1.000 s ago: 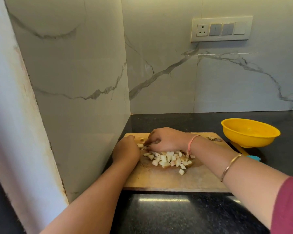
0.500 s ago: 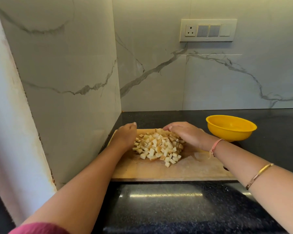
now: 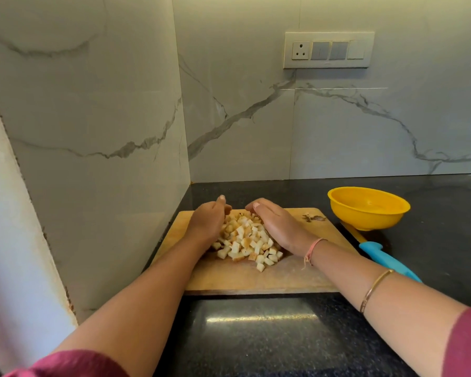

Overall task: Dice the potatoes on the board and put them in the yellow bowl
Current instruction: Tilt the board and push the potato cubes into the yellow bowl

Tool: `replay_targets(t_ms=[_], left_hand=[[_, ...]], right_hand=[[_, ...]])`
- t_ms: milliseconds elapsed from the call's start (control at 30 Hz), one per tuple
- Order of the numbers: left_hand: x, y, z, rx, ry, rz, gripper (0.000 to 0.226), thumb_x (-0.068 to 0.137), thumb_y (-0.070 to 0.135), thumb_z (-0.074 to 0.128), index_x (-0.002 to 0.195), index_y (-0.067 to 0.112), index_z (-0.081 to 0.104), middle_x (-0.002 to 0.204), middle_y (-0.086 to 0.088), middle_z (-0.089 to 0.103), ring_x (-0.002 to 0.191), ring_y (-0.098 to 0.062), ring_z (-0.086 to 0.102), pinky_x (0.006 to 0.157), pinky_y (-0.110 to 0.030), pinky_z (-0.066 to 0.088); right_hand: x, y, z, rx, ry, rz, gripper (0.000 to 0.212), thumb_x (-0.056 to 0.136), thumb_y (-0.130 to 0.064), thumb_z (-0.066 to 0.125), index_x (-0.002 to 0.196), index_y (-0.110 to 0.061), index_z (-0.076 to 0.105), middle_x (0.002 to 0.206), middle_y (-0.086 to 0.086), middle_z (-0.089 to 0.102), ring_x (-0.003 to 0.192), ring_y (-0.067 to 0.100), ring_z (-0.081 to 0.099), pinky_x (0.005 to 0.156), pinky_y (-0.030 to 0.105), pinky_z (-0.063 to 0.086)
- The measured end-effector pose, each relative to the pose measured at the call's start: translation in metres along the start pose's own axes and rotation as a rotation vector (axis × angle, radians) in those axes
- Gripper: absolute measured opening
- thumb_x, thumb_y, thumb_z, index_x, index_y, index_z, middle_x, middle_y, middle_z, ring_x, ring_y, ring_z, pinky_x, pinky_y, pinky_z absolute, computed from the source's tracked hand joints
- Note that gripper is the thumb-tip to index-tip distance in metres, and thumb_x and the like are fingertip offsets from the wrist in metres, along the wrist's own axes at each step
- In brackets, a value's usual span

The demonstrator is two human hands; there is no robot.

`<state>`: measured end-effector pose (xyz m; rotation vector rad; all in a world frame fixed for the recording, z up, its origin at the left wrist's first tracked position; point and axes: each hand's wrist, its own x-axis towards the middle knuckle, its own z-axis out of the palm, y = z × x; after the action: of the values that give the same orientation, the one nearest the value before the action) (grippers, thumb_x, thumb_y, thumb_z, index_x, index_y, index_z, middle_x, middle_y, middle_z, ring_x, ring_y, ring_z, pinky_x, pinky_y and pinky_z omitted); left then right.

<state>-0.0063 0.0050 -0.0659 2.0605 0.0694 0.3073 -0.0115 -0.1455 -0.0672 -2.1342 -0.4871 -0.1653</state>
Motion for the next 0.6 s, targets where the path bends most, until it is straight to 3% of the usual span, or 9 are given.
replay_targets(t_ms=[100, 167, 233, 300, 367, 433, 500, 600], left_hand=[[0.002, -0.003, -0.004, -0.099, 0.099, 0.045, 0.036, 0.103, 0.032, 0.036, 0.116, 0.013, 0.064, 0.119, -0.004, 0.064, 0.111, -0.020, 0.057, 0.095, -0.033, 0.044], [0.000, -0.005, -0.008, 0.001, 0.159, 0.118, 0.030, 0.100, 0.020, 0.044, 0.126, 0.013, 0.059, 0.126, -0.003, 0.061, 0.116, -0.017, 0.055, 0.090, -0.023, 0.041], [-0.001, -0.007, -0.012, 0.118, 0.235, 0.210, 0.034, 0.096, 0.011, 0.053, 0.129, 0.016, 0.057, 0.128, -0.001, 0.059, 0.106, -0.010, 0.056, 0.083, -0.018, 0.040], [-0.003, -0.005, -0.016, 0.171, 0.288, 0.267, 0.039, 0.090, 0.010, 0.063, 0.127, 0.017, 0.057, 0.120, -0.001, 0.060, 0.092, -0.006, 0.054, 0.076, -0.017, 0.040], [-0.008, -0.001, -0.020, 0.210, 0.300, 0.286, 0.043, 0.086, 0.011, 0.068, 0.127, 0.017, 0.056, 0.109, 0.000, 0.058, 0.086, -0.008, 0.053, 0.072, -0.017, 0.041], [-0.014, 0.004, -0.026, 0.312, 0.278, 0.257, 0.046, 0.089, 0.012, 0.064, 0.133, 0.020, 0.052, 0.113, -0.002, 0.053, 0.094, -0.013, 0.052, 0.077, -0.023, 0.044], [-0.023, 0.011, -0.034, 0.544, 0.204, 0.161, 0.047, 0.094, 0.019, 0.055, 0.139, 0.026, 0.045, 0.133, -0.005, 0.045, 0.115, -0.022, 0.046, 0.093, -0.033, 0.043], [-0.034, 0.017, -0.050, 0.853, 0.048, 0.027, 0.044, 0.095, 0.031, 0.052, 0.138, 0.020, 0.046, 0.141, -0.008, 0.043, 0.126, -0.028, 0.042, 0.102, -0.039, 0.040]], right_hand=[[0.002, -0.002, -0.003, 0.053, 0.103, -0.003, 0.031, 0.101, -0.016, 0.033, 0.116, -0.013, 0.060, 0.112, 0.002, 0.061, 0.106, 0.020, 0.056, 0.085, 0.030, 0.045], [0.004, -0.002, -0.007, -0.038, 0.194, -0.041, 0.031, 0.096, -0.003, 0.040, 0.108, -0.012, 0.067, 0.108, 0.004, 0.066, 0.099, 0.027, 0.061, 0.083, 0.032, 0.049], [0.005, -0.001, -0.011, -0.166, 0.279, -0.104, 0.030, 0.091, 0.005, 0.046, 0.100, -0.010, 0.070, 0.108, 0.003, 0.065, 0.096, 0.019, 0.063, 0.077, 0.019, 0.049], [0.004, -0.003, -0.014, -0.260, 0.384, -0.177, 0.015, 0.088, -0.001, 0.059, 0.093, -0.010, 0.070, 0.099, 0.003, 0.061, 0.084, 0.012, 0.060, 0.070, 0.013, 0.045], [0.000, -0.007, -0.018, -0.337, 0.445, -0.224, 0.003, 0.085, -0.009, 0.067, 0.087, -0.011, 0.069, 0.087, -0.001, 0.060, 0.074, 0.009, 0.056, 0.064, 0.019, 0.046], [-0.005, -0.011, -0.023, -0.373, 0.311, -0.160, 0.009, 0.087, -0.010, 0.064, 0.091, -0.014, 0.071, 0.093, 0.000, 0.065, 0.083, 0.010, 0.058, 0.072, 0.023, 0.047], [-0.011, -0.012, -0.030, -0.384, 0.132, -0.019, 0.022, 0.089, -0.007, 0.059, 0.104, -0.019, 0.070, 0.120, -0.001, 0.062, 0.108, 0.012, 0.055, 0.082, 0.018, 0.040], [-0.024, -0.015, -0.048, -0.436, 0.116, 0.073, 0.028, 0.088, -0.009, 0.062, 0.113, -0.020, 0.067, 0.129, -0.001, 0.057, 0.118, 0.015, 0.052, 0.090, 0.023, 0.040]])
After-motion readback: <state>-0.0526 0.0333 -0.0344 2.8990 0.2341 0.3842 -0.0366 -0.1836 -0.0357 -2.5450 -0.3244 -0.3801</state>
